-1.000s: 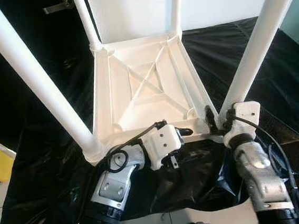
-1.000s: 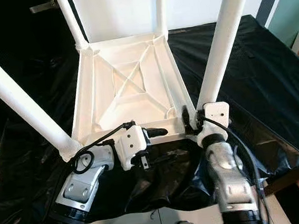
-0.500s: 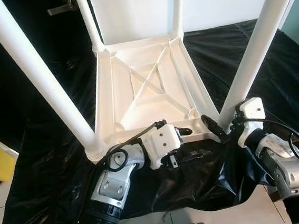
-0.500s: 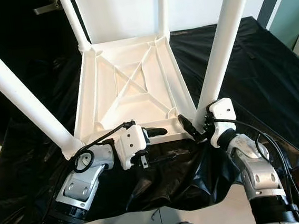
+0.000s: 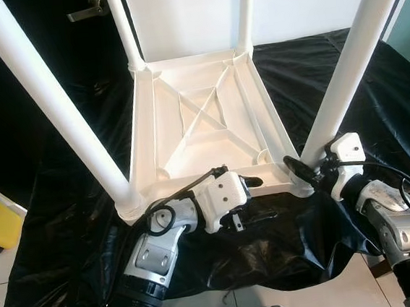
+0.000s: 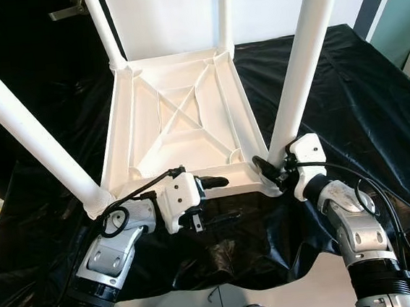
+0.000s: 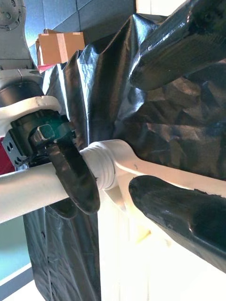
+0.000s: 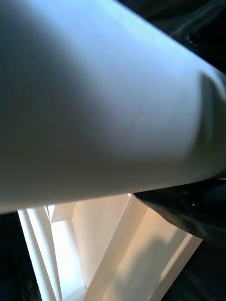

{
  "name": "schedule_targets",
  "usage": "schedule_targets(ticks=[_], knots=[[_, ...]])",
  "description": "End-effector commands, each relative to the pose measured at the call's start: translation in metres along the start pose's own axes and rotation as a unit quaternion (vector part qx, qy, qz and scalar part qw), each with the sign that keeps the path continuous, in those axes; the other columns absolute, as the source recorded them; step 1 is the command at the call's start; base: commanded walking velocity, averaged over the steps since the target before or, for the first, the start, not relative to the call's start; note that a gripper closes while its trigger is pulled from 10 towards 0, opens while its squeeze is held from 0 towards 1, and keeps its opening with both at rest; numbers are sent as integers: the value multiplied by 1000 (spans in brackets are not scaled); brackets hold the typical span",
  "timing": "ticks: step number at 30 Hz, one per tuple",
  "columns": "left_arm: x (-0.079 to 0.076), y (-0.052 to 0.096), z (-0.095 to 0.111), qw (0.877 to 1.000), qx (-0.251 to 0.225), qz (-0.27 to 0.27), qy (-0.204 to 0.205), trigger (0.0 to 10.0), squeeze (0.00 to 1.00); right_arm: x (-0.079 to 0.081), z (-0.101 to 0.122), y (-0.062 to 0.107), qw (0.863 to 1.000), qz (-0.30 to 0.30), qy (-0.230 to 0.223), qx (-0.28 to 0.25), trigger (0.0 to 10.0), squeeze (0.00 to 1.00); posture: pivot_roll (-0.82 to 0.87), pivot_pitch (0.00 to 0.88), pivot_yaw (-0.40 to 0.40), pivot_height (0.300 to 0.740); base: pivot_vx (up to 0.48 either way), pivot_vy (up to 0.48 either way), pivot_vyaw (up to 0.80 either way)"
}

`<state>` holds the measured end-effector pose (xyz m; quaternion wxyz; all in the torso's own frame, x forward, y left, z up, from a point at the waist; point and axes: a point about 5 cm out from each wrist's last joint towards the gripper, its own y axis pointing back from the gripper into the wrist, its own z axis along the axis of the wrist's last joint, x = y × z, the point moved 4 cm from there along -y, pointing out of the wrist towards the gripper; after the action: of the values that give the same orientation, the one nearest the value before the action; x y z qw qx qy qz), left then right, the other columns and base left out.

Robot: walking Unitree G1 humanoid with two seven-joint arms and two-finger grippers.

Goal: Building children table

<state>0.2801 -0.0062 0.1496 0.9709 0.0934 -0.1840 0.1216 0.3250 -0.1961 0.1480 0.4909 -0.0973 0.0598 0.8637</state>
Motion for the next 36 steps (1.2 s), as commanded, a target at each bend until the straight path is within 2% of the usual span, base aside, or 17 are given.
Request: schedule_targets(ticks=[1,4,6,11,13,15,20,22,24,25,28,29,30,31,32,33,36], knots=[[8,1,-2,998,5,58,-3,10000,0,5,-12,4,1000,1,0,22,10000,0,-171,80,51,740,0,0,0],[8,1,-2,998,5,59,-2,10000,0,4,-10,4,1000,-16,-9,16,10000,0,-173,95,52,740,0,0,0],[8,2,-1,998,4,60,-1,10000,0,1,-5,4,998,-58,-16,7,10000,0,-175,104,54,740,0,0,0],[8,3,-2,998,7,61,1,10000,0,2,-6,5,995,-102,-6,15,10000,0,-175,116,56,740,0,0,0],[8,4,-3,998,8,62,4,10000,0,5,-5,8,989,-147,-6,16,10000,0,-175,126,59,740,0,0,0],[8,4,-3,998,8,62,4,10000,0,5,-5,8,989,-147,-6,16,10000,0,-175,126,59,740,0,0,0],[7,5,-3,998,9,62,6,10000,0,10,-2,10,978,-204,-36,5,10000,0,-175,132,62,740,0,0,0],[7,5,-3,998,9,63,6,10000,0,11,-1,11,973,-228,-46,4,10000,0,-173,133,62,740,0,0,0],[7,6,-3,998,10,63,6,10000,0,14,-2,12,958,-281,-64,5,10000,0,-170,134,64,740,0,0,0],[7,6,-3,998,10,63,6,10000,0,14,-2,12,958,-281,-64,5,10000,0,-170,134,64,740,0,0,0],[8,6,-3,998,10,62,5,10000,0,22,-6,12,936,-340,-92,14,10000,0,-170,131,66,740,0,0,0],[8,6,-3,998,10,62,5,10000,0,22,-6,12,936,-340,-92,14,10000,0,-170,131,66,740,0,0,0],[8,6,-3,998,10,62,5,10000,0,25,-8,12,927,-359,-105,15,10000,0,-170,132,66,740,0,0,0],[8,5,-2,998,9,62,5,10000,0,31,-10,12,910,-395,-127,17,10000,0,-169,132,69,740,0,0,0],[8,5,-2,998,9,62,5,10000,0,31,-10,12,910,-395,-127,17,10000,0,-169,132,69,740,0,0,0],[8,5,-2,998,8,62,5,10000,0,35,-11,11,902,-408,-138,21,10000,0,-169,132,70,740,0,0,0],[8,5,-2,998,8,62,6,10000,0,39,-9,8,902,-408,-140,18,10000,0,-169,132,72,740,0,0,0]])
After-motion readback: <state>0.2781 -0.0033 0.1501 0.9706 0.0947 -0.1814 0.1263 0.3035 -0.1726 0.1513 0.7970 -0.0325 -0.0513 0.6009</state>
